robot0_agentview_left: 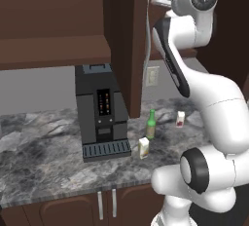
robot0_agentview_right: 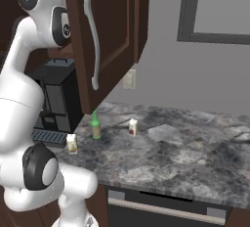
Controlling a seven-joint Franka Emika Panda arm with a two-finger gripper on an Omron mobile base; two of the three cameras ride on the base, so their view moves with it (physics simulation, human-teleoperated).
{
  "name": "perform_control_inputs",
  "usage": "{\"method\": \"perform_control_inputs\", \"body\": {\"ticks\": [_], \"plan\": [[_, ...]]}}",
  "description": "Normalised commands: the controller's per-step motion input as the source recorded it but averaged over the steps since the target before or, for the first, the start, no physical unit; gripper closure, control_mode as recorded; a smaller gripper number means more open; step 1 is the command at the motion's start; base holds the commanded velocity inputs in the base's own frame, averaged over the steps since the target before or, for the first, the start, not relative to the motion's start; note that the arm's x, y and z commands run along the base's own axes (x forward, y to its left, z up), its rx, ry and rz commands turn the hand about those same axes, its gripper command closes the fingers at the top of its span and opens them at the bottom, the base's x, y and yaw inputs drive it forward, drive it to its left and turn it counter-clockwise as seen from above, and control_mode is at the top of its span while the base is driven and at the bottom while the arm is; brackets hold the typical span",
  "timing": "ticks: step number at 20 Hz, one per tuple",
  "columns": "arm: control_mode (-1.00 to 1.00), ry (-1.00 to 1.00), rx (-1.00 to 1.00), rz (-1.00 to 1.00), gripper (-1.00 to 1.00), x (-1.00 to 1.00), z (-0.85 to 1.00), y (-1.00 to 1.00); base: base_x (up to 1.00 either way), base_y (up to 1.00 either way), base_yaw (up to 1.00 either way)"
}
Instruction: Sort all alcoholic drinks to one cabinet, and non-alcoholic drinks to the other.
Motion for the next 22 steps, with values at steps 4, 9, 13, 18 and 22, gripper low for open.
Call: {"method": "perform_control_inputs", "body": {"ticks": [4, 9, 13, 18, 22], "plan": [[-1.0, -0.02, 0.0, 0.0, 1.0, 0.14, -0.19, 0.0, 0.0, 0.0, 0.0], [-1.0, -0.02, 0.0, 0.0, 1.0, 0.16, -0.16, 0.0, 0.0, 0.0, 0.0], [-1.0, -0.02, 0.0, 0.0, 1.0, 0.17, -0.04, 0.0, 0.0, 0.0, 0.0], [-1.0, -0.02, 0.0, 0.0, 1.0, 0.2, -0.02, 0.0, 0.0, 0.0, 0.0], [-1.0, -0.02, 0.0, 0.0, 1.0, 0.21, 0.0, 0.0, 0.0, 0.0, 0.0]]}}
